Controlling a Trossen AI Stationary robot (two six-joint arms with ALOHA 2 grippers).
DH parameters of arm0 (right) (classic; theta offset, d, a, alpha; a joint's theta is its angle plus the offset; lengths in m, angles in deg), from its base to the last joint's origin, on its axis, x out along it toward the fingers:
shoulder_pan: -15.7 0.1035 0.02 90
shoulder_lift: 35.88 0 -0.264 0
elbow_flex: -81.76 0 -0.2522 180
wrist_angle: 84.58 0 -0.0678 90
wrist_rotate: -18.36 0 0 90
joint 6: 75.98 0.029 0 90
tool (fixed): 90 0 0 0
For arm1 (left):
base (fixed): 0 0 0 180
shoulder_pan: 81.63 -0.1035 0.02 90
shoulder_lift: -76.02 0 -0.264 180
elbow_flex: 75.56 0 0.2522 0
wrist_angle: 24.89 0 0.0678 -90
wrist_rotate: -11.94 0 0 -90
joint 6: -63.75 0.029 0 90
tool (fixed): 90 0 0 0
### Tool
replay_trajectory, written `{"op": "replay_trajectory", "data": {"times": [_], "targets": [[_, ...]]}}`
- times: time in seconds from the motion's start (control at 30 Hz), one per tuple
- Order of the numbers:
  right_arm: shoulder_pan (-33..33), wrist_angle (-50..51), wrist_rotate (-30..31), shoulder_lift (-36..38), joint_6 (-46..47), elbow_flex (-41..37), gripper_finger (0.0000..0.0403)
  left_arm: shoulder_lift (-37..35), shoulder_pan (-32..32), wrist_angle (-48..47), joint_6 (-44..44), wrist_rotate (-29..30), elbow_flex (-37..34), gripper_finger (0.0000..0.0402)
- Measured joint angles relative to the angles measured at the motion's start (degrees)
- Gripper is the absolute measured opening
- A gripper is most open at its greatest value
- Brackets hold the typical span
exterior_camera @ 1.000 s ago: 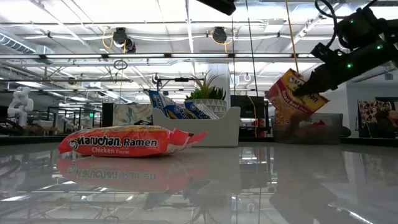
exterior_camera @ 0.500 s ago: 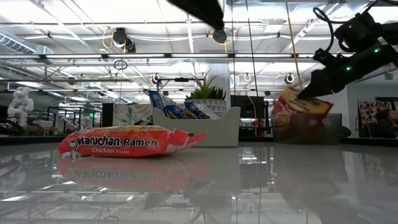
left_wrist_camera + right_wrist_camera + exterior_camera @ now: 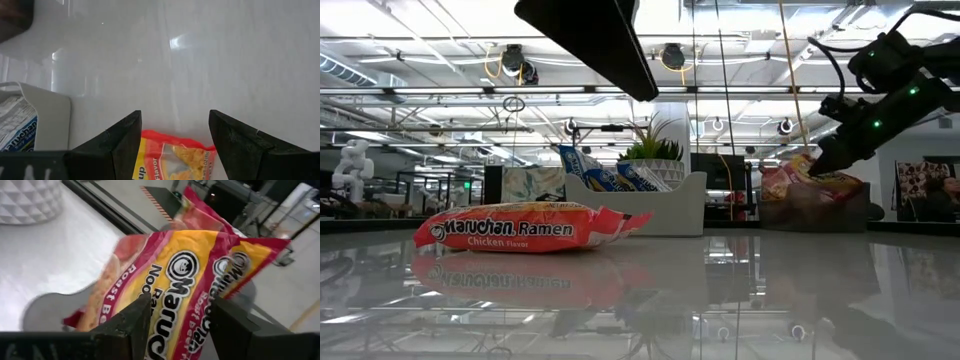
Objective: Sort Maruchan noodles
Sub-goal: Put the red noodle pack into the black bin, then put the left orange noodle pack into the white bin
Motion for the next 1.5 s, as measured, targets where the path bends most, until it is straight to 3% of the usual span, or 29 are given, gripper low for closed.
{"op": "replay_trajectory", "data": {"times": [0.37, 0.9, 1.0, 1.23, 1.5], "targets": [[0.0, 3.5, 6.7, 0.7, 0.1, 0.0, 0.0169, 0.0, -0.8, 0.4, 1.2, -0.1, 0.0, 0.0237], [4.0, 7.4, 6.4, 11.6, 10.6, 1.7, 0.0169, -1.8, -0.7, -2.6, 0.5, -2.0, 0.0, 0.0237], [5.7, 9.8, 2.6, 12.9, 17.0, 3.5, 0.0169, -3.2, 0.0, -4.1, -0.3, -2.0, 0.0, 0.0237], [10.4, 6.0, -16.3, 13.0, 33.4, 5.0, 0.0169, -6.7, 1.7, -6.5, -3.6, -2.8, 0.0, 0.0237], [22.3, 4.8, -17.4, 13.1, 42.4, 5.0, 0.0169, -7.5, 4.1, -7.0, -3.7, -3.0, 0.0, 0.0237]]}}
